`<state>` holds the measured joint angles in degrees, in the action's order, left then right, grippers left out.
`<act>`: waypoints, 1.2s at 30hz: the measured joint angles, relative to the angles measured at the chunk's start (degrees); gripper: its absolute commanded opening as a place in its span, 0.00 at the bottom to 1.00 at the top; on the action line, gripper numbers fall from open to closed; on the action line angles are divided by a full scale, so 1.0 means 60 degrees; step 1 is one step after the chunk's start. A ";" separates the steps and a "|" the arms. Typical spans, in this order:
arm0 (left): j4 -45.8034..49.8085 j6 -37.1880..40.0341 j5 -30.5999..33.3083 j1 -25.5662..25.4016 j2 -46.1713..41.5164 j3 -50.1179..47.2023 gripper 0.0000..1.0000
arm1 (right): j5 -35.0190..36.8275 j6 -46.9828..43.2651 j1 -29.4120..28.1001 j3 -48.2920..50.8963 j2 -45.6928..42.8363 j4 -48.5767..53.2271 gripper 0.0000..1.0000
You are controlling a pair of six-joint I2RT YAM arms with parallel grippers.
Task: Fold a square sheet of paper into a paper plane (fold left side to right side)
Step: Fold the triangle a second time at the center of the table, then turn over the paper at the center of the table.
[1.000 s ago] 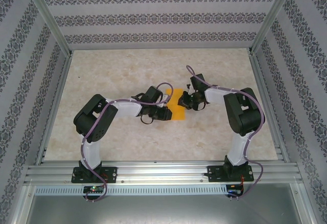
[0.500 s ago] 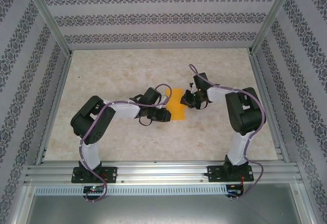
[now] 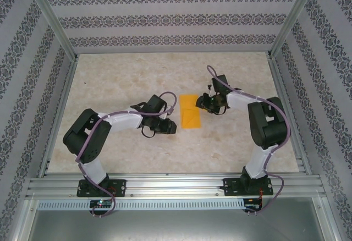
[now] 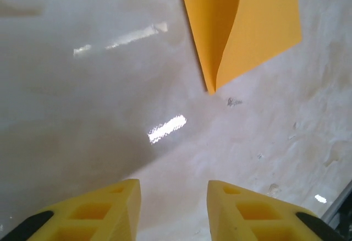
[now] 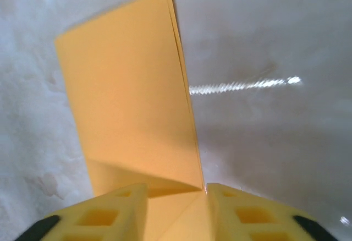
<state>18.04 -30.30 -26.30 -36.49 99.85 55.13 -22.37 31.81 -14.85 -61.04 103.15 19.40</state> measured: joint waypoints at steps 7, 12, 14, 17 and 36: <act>-0.0080 -0.0047 -0.0495 0.0386 0.0532 0.1610 0.51 | 0.0845 -0.0565 0.0379 0.0404 -0.2739 0.0168 0.68; -0.0277 -0.0040 -0.0907 0.0386 0.1668 0.2820 0.52 | 0.1002 -0.0794 0.0459 0.1326 -0.4368 0.0200 0.83; -0.0277 -0.0036 -0.1013 0.0386 0.2171 0.3249 0.52 | 0.0947 -0.0809 0.0459 0.1712 -0.4787 0.0197 0.91; -0.0215 -0.0033 -0.1078 0.0386 0.2776 0.3759 0.51 | 0.0801 -0.0721 0.0459 0.2251 -0.5300 0.0171 0.98; -0.0364 -0.0007 -0.1257 0.0623 0.2524 0.3238 0.07 | -0.1625 0.0769 0.0073 0.3399 -0.3781 -0.2605 0.75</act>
<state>15.86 -30.35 -33.85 -32.75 115.00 74.56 -32.12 36.42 -14.41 -40.64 80.47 3.77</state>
